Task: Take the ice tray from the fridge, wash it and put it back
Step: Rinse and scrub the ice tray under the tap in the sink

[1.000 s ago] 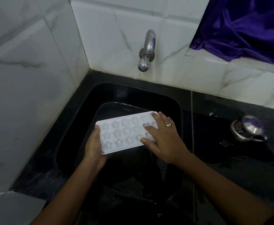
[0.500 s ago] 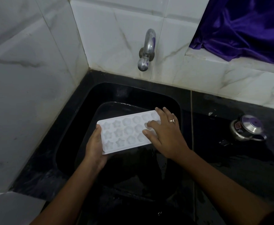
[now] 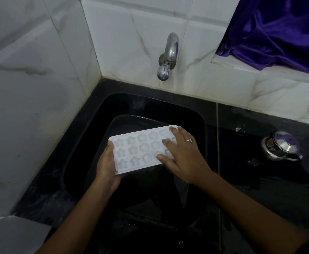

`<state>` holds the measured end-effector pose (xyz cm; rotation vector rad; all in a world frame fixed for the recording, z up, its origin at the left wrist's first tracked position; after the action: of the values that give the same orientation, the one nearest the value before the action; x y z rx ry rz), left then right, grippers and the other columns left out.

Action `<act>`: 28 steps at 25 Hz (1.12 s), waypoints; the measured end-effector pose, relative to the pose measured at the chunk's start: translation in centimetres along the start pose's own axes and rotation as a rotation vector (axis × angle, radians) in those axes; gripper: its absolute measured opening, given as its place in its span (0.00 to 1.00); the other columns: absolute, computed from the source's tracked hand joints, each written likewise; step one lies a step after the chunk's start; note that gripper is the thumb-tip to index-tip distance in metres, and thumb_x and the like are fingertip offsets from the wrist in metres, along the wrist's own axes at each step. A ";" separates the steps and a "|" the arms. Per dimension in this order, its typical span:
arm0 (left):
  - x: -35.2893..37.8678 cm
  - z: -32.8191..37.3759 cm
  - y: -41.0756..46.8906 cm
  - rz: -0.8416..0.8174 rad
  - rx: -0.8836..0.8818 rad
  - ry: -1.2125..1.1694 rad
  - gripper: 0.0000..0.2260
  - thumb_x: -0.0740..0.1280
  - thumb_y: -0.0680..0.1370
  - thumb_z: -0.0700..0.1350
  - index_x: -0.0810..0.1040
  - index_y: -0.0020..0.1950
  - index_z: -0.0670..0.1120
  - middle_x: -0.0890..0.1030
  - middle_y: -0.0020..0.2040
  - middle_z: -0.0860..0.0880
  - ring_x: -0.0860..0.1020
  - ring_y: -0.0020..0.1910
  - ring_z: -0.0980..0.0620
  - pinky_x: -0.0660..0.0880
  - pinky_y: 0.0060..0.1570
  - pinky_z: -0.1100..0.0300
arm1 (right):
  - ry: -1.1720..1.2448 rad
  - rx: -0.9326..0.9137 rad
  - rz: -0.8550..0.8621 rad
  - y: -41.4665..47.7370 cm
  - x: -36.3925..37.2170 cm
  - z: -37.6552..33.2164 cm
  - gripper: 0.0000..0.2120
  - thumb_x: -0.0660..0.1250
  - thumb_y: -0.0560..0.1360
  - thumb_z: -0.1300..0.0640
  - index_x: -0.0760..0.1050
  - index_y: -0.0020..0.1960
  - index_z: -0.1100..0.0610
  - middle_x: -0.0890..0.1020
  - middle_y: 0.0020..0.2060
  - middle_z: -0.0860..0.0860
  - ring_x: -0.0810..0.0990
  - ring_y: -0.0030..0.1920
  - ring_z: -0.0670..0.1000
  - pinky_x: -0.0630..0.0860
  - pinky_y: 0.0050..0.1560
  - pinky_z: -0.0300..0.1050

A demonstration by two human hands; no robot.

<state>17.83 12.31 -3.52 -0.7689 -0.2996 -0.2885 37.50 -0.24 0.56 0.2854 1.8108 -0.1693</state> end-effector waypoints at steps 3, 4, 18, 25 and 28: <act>-0.5 0.2 0.4 0.010 0.014 0.016 0.25 0.57 0.87 0.61 0.81 0.68 0.44 0.87 0.60 0.43 0.87 0.57 0.42 0.82 0.53 0.46 | 0.020 0.006 0.040 0.2 -0.8 1.0 0.30 0.48 0.82 0.31 0.78 0.68 0.45 0.61 0.82 0.56 0.50 0.83 0.59 0.50 0.80 0.68; -0.3 0.0 0.4 0.010 0.015 0.022 0.25 0.57 0.86 0.61 0.81 0.68 0.44 0.87 0.60 0.42 0.87 0.57 0.42 0.82 0.54 0.46 | 0.045 0.047 0.061 0.4 -0.9 1.0 0.29 0.49 0.82 0.31 0.79 0.65 0.47 0.62 0.81 0.57 0.51 0.83 0.59 0.51 0.80 0.68; -0.4 0.2 0.6 -0.004 0.009 0.026 0.22 0.57 0.87 0.60 0.82 0.64 0.45 0.87 0.59 0.43 0.87 0.54 0.44 0.82 0.47 0.51 | 0.072 0.138 0.019 0.1 -0.9 1.9 0.33 0.49 0.81 0.30 0.77 0.69 0.50 0.59 0.82 0.56 0.50 0.83 0.59 0.56 0.79 0.63; -0.9 -0.2 0.7 0.014 0.013 0.025 0.22 0.57 0.87 0.60 0.82 0.64 0.45 0.87 0.59 0.43 0.88 0.52 0.46 0.84 0.45 0.53 | 0.044 0.133 0.036 -0.2 -1.2 2.6 0.30 0.49 0.82 0.31 0.78 0.66 0.49 0.61 0.82 0.57 0.51 0.83 0.60 0.55 0.79 0.65; -0.6 -0.4 0.8 -0.013 -0.008 -0.016 0.23 0.58 0.86 0.61 0.81 0.67 0.45 0.86 0.62 0.42 0.88 0.55 0.45 0.84 0.46 0.52 | 0.034 0.114 -0.036 -0.6 -0.4 2.0 0.34 0.47 0.81 0.29 0.75 0.71 0.51 0.58 0.82 0.56 0.49 0.83 0.59 0.56 0.79 0.63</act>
<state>17.65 12.58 -4.52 -0.7780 -0.3191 -0.2961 39.30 -1.38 0.39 0.3383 1.8439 -0.2951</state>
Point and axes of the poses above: each hand's wrist, its own y-axis towards the middle knuckle, its own x-axis out of the palm, z = x × y, the point moved 4 cm from there along y, towards the middle knuckle
